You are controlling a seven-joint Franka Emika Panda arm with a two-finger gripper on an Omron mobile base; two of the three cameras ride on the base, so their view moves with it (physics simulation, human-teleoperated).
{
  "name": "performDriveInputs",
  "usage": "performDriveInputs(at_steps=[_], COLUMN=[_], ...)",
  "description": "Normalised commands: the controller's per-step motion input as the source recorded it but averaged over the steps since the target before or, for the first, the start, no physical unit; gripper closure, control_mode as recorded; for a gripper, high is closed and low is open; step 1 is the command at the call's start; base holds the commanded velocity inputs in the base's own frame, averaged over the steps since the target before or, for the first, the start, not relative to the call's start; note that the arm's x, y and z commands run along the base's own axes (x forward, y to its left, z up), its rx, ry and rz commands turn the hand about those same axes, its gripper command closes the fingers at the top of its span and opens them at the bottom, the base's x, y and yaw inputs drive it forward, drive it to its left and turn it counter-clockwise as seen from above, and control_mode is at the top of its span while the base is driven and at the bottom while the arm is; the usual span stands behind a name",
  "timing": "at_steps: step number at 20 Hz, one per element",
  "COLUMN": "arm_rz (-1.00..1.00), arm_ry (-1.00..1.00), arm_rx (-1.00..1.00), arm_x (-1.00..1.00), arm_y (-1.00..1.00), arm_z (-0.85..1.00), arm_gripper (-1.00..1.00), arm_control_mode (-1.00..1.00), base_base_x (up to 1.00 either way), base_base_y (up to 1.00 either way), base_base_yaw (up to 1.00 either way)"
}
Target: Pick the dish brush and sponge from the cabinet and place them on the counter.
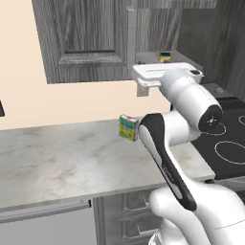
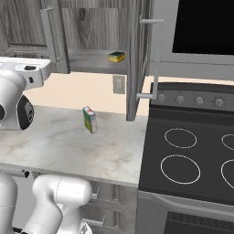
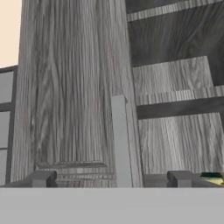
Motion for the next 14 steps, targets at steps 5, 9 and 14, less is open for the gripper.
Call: performDriveInputs(at_steps=[5, 9, 14], arm_rz=[0.00, -0.01, -0.01], arm_ry=[0.00, 0.00, 0.00], arm_rx=[0.03, 0.00, 0.00], arm_x=[0.23, 0.23, 0.26], arm_y=[0.00, 0.00, 0.00], arm_z=[0.00, 0.00, 0.00], arm_gripper=[-1.00, -1.00, -1.00], arm_control_mode=[-1.00, -1.00, -1.00], base_base_x=[0.00, 0.00, 0.00], base_base_y=[0.00, 0.00, 0.00], base_base_yaw=[0.00, 0.00, 0.00])
